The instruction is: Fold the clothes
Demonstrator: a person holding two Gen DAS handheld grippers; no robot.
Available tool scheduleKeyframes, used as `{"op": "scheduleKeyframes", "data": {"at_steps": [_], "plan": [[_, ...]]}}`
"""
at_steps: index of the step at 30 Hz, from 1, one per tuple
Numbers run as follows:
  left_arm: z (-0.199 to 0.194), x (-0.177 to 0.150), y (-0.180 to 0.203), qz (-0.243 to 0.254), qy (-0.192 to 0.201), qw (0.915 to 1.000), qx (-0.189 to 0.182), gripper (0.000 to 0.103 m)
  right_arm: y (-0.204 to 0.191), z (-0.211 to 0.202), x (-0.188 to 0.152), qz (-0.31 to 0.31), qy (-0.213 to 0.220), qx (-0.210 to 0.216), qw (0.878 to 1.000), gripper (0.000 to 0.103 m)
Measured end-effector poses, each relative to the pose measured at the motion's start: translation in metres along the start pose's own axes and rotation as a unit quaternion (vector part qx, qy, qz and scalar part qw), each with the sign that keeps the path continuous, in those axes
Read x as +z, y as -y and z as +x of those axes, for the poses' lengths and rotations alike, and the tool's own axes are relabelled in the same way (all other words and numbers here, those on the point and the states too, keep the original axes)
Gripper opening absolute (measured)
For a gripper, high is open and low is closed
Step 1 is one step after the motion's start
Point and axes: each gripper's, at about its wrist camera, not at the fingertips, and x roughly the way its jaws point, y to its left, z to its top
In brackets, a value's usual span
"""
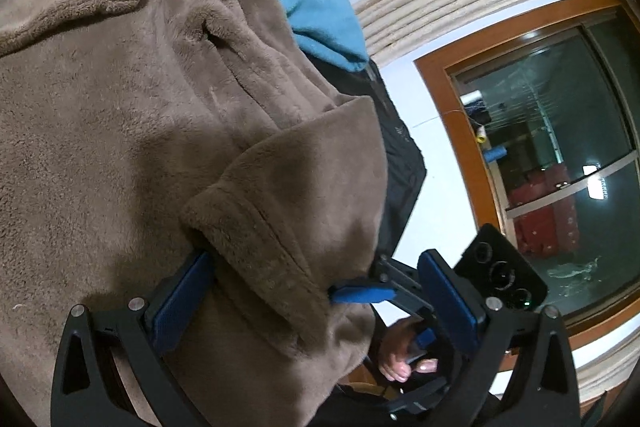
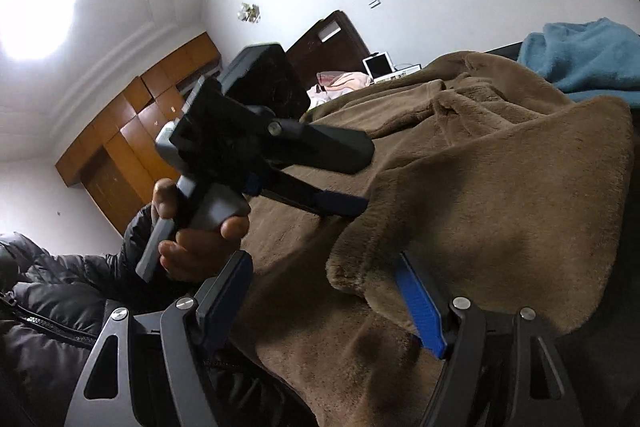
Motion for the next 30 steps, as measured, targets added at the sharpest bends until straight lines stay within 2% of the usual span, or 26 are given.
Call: {"op": "scheduleKeyframes", "data": {"at_steps": [3, 4, 5, 11, 16, 20, 25, 30], "plan": [[0.006, 0.0, 0.002, 0.009, 0.002, 0.9996, 0.027, 0.077, 0.004, -0.004, 0.0, 0.001, 0.007, 0.003, 1.0, 0.076], [0.008, 0.001, 0.002, 0.013, 0.001, 0.9992, 0.038, 0.062, 0.004, -0.006, 0.0, 0.0, 0.009, 0.002, 1.0, 0.076], [0.01, 0.001, 0.003, 0.017, -0.001, 0.9987, 0.048, 0.054, 0.003, -0.009, 0.0, 0.0, 0.01, 0.0, 1.0, 0.076], [0.012, 0.004, -0.001, 0.021, 0.008, 0.9964, 0.081, 0.025, 0.009, -0.021, -0.004, 0.007, 0.019, -0.007, 1.0, 0.076], [-0.012, 0.021, 0.018, 0.051, 0.054, 0.9923, 0.099, 0.019, 0.007, -0.028, -0.003, 0.004, 0.028, -0.015, 1.0, 0.076], [-0.045, 0.053, 0.039, 0.076, 0.103, 0.9863, 0.104, 0.018, 0.002, -0.033, 0.001, -0.007, 0.03, -0.024, 0.999, 0.076], [-0.097, 0.105, 0.06, 0.096, 0.166, 0.9737, 0.124, 0.017, 0.001, -0.027, 0.018, -0.018, 0.025, -0.047, 0.998, 0.077], [-0.153, 0.139, 0.054, 0.093, 0.219, 0.9589, 0.155, 0.018, 0.007, -0.006, 0.043, -0.022, 0.01, -0.066, 0.998, 0.077]]}}
